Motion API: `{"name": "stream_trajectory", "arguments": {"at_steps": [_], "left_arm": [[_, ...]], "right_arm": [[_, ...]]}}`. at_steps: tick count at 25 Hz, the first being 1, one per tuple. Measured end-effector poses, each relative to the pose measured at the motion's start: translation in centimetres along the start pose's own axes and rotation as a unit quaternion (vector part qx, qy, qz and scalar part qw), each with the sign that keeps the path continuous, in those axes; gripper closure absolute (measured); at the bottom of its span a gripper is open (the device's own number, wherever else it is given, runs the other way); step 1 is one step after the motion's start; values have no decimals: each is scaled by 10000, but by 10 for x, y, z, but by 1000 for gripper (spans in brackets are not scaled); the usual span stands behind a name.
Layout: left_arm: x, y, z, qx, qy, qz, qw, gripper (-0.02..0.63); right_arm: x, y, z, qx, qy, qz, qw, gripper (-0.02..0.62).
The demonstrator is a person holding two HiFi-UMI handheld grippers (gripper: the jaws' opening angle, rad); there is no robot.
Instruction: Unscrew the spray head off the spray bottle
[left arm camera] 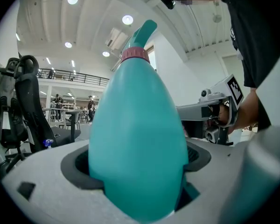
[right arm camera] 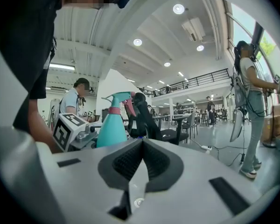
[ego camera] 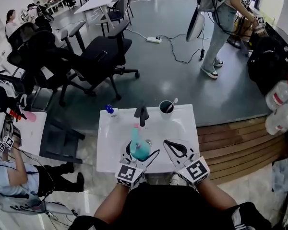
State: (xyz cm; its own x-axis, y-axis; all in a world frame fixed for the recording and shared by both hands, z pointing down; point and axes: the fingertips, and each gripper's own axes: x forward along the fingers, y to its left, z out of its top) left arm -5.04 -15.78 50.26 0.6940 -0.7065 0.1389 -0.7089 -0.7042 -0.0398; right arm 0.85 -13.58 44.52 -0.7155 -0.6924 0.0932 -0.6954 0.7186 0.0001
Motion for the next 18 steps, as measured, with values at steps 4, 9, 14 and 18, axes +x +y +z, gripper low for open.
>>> {"name": "stream_trajectory", "arguments": {"at_steps": [4,9,14,18], "left_arm": [[0,13,-5,-10,67,44,10000,123],[3,23,-18,111,266,64,9996,123],[8,23,-24,271,413,17,9988,123],[14,22,-30,342,500,16,9982,124]], "right_arm": [[17,6,10,94,-191,218,9995,589],[28,25,24,453,-374,974,9935,536],[40,43,34,527,-380,1399,9880,443],[49,51,38,457,-400,1468,9873,430]]}}
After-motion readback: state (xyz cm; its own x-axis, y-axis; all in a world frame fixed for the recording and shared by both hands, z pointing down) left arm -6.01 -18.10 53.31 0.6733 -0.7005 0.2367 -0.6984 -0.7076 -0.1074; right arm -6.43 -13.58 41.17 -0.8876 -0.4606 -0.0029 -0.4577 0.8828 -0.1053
